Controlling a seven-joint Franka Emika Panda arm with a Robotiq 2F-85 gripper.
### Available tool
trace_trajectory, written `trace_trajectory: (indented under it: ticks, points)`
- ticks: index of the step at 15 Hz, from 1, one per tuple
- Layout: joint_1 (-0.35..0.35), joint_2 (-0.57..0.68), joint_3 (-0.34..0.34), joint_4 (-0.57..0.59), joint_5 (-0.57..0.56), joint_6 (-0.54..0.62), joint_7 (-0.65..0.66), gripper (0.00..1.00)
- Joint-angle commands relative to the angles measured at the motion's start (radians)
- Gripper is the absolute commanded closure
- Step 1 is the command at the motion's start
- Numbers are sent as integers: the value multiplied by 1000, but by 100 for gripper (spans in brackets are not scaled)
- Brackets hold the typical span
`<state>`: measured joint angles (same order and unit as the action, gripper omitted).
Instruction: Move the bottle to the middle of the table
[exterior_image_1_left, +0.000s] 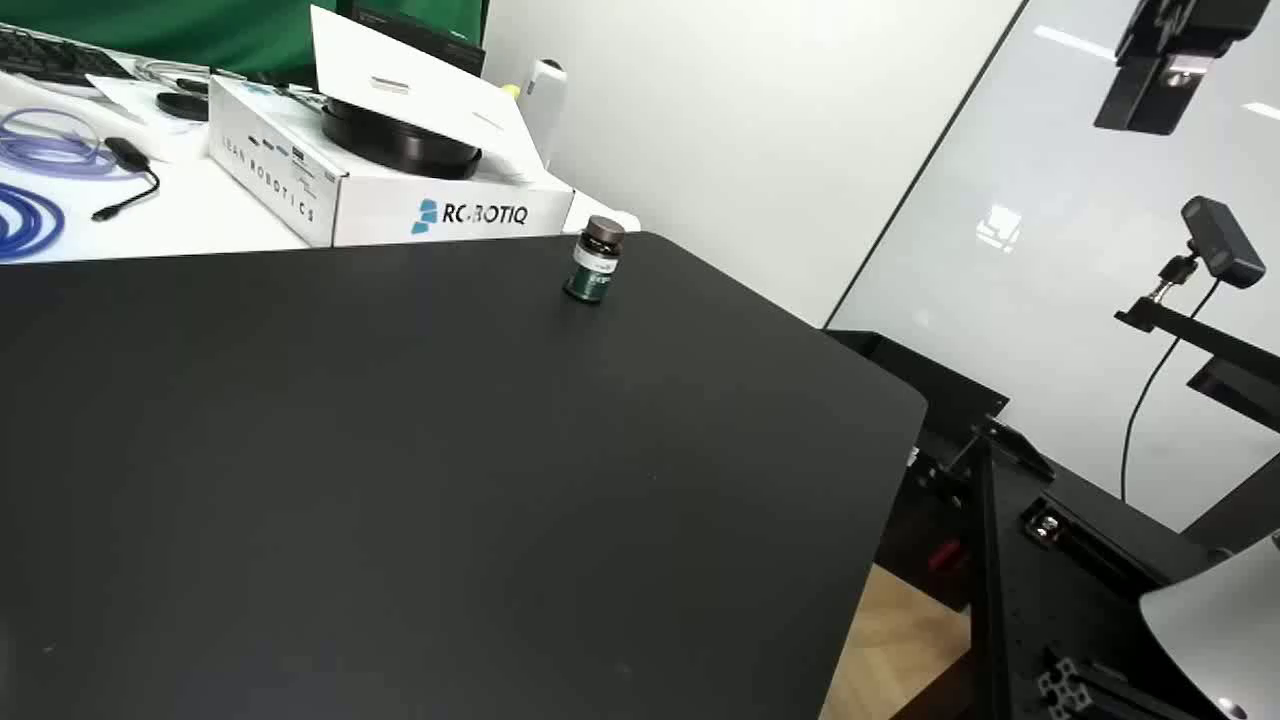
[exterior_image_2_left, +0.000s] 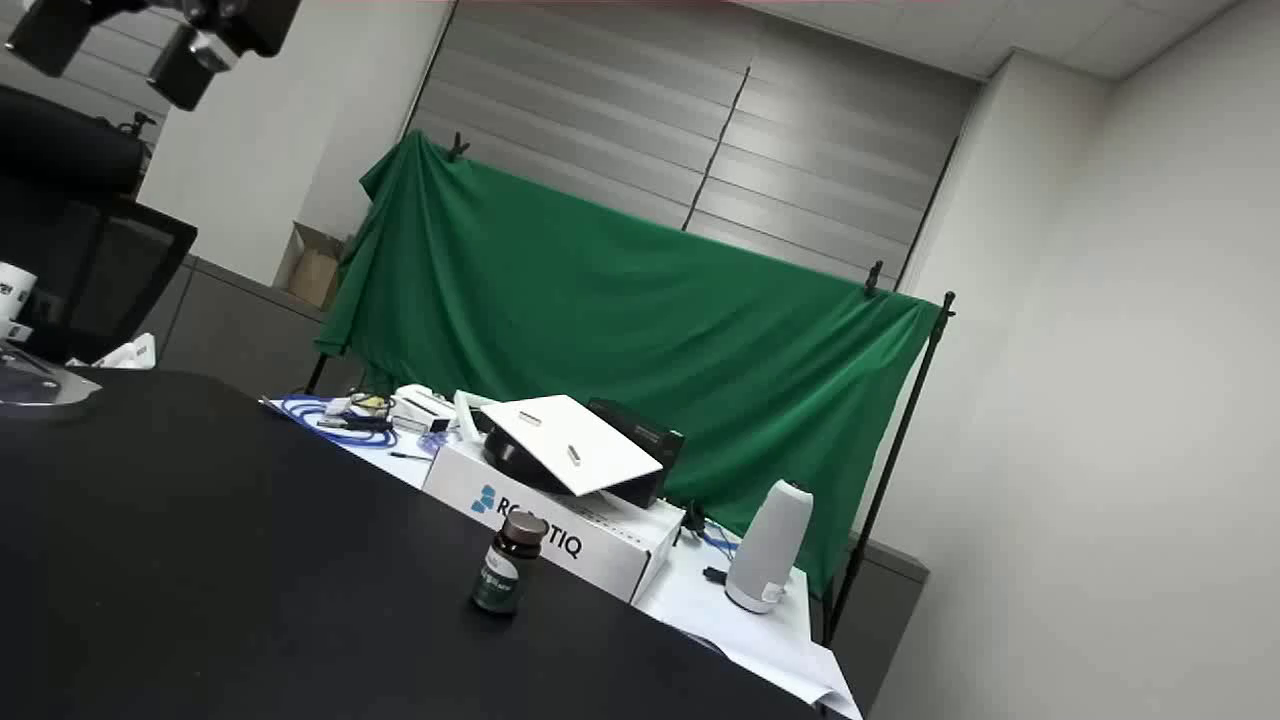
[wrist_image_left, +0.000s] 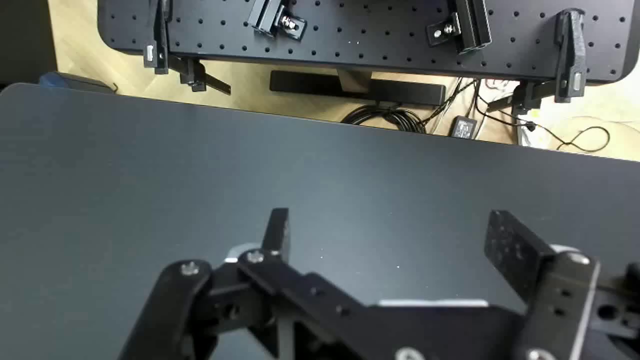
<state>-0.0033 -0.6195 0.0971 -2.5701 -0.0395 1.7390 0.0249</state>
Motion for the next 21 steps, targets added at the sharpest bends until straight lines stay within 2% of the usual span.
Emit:
trace_trajectory:
  ticks: [1,11,15,21]
  points:
    - [18,2,-15,1,-8,-1,9,0]
    - [9,15,-20,11,-15,13,13,0]
    - [-35,136,-88,103,-77,119,-49,0]
    - [-88,418,-207,367,-75,277,-158,0]
